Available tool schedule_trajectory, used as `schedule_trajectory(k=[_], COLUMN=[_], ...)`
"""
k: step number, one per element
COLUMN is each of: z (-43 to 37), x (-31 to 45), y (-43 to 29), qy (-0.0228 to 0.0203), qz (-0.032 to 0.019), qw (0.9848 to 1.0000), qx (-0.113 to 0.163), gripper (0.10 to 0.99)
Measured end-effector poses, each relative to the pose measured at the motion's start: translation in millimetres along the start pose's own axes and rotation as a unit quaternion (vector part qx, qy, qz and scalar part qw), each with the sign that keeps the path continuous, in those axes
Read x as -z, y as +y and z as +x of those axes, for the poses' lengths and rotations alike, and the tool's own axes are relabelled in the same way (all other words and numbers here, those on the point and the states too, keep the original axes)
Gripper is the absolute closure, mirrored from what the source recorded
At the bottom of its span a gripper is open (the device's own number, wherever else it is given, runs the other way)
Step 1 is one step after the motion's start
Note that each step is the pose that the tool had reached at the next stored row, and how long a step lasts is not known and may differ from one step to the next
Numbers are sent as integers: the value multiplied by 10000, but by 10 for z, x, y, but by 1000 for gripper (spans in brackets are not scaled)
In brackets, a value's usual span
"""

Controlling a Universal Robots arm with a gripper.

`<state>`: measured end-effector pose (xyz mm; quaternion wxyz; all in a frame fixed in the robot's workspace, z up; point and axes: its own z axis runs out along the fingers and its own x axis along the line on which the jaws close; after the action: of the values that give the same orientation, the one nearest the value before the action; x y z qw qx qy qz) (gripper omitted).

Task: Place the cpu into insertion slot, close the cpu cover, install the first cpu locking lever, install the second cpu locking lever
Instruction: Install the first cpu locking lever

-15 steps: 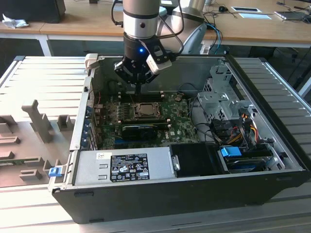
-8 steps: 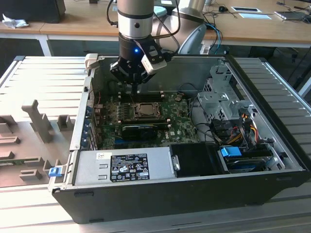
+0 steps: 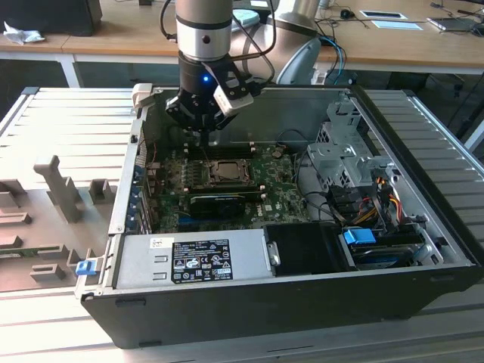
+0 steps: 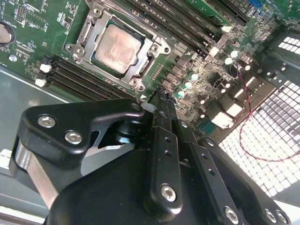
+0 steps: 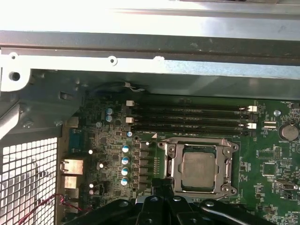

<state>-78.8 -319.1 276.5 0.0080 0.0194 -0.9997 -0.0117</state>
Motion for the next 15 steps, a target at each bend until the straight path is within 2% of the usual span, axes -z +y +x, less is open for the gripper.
schedule_trajectory(k=[15], z=[36], x=[-1], y=[1], qy=[0], qz=[0], qw=[10000], qx=[0], gripper=[980])
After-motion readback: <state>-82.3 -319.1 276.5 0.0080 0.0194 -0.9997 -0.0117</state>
